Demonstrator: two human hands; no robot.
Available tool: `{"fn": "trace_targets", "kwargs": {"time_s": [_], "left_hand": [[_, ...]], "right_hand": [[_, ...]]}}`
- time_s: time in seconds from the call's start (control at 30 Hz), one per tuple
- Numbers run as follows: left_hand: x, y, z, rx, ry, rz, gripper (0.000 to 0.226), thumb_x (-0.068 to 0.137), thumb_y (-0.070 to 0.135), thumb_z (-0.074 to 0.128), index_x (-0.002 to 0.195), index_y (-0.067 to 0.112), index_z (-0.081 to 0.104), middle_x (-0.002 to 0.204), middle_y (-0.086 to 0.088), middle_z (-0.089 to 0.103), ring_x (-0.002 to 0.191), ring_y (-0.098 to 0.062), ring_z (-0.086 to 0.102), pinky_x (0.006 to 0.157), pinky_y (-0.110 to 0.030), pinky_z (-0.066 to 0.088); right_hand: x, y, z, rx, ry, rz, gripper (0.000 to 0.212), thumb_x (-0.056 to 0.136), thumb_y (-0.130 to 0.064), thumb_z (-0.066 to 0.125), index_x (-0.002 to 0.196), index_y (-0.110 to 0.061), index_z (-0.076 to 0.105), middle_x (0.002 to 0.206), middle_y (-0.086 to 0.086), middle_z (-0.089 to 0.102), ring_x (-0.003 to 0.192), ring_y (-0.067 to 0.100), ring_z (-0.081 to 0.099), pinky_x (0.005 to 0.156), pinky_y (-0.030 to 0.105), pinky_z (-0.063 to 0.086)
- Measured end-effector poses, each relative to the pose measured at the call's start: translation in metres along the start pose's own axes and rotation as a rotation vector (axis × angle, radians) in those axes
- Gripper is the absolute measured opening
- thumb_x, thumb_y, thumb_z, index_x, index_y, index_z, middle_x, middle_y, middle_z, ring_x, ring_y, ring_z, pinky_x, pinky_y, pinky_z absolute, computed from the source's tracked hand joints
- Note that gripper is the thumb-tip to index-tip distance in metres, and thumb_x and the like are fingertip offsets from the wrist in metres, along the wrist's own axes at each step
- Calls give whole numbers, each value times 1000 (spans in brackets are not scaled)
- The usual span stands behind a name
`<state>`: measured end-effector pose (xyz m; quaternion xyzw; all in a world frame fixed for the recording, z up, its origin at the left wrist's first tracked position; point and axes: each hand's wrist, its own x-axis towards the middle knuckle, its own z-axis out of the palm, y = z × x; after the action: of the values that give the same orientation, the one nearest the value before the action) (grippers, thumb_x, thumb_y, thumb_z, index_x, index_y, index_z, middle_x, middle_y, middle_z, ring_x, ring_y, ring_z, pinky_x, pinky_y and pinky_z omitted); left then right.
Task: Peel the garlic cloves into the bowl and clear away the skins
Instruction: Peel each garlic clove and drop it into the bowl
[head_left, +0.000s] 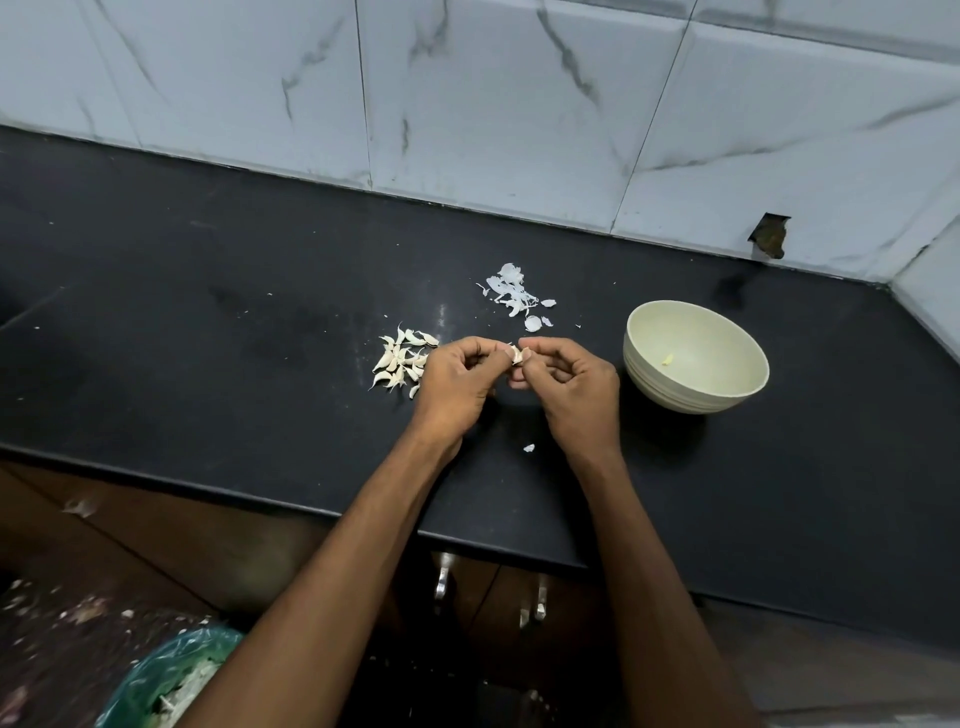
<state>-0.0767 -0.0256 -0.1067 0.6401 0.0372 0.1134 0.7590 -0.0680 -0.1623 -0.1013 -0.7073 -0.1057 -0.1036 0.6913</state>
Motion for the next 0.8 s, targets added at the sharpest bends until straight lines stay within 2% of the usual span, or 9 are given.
{"fn": "trace_targets", "kwargs": {"time_s": [0.2,0.37,0.47,0.63,0.73,0.8], "left_hand": [[1,0,-1,-66,35,-36,10,97,6,68,96,-2,75,77,-10,71,61,-10,53,59,-24,47],[2,-1,0,-115,39,-65,9,97,3,66,92,2,73,75,-2,73,64,-8,59,61,-21,50],[2,0,0,-135,34,-72,8,98,3,66,95,0,72,78,-5,73,68,-11,63,64,-22,53],[2,-3,-2,-132,47,-39,8,97,0,67,100,-6,71,84,-12,73,75,-15,67,69,-23,57],[0,-5,-3,-118,53,-20,5,95,1,70,96,-1,74,83,-11,73,76,-17,68,73,-26,59],[2,-3,-3,-74,65,-15,3,93,1,72,93,0,75,80,-9,73,73,-18,68,71,-26,59]], "right_hand": [[2,-1,-1,135,18,34,15,96,8,63,109,4,71,91,20,78,85,23,78,76,29,63],[4,-2,-3,239,65,88,16,94,6,68,110,6,71,95,23,77,86,23,77,76,25,61],[3,-2,-4,250,58,116,17,93,7,69,110,7,71,95,24,77,86,24,77,76,25,61],[-2,-5,-3,138,64,72,16,92,5,72,108,4,74,91,16,79,86,22,77,80,28,62],[-14,-10,-6,-1,49,-32,17,93,2,73,109,-4,76,95,9,80,91,23,78,87,34,62],[-22,-18,-14,-79,64,-138,18,93,2,73,109,-5,77,97,7,79,92,21,78,88,33,61]]}}
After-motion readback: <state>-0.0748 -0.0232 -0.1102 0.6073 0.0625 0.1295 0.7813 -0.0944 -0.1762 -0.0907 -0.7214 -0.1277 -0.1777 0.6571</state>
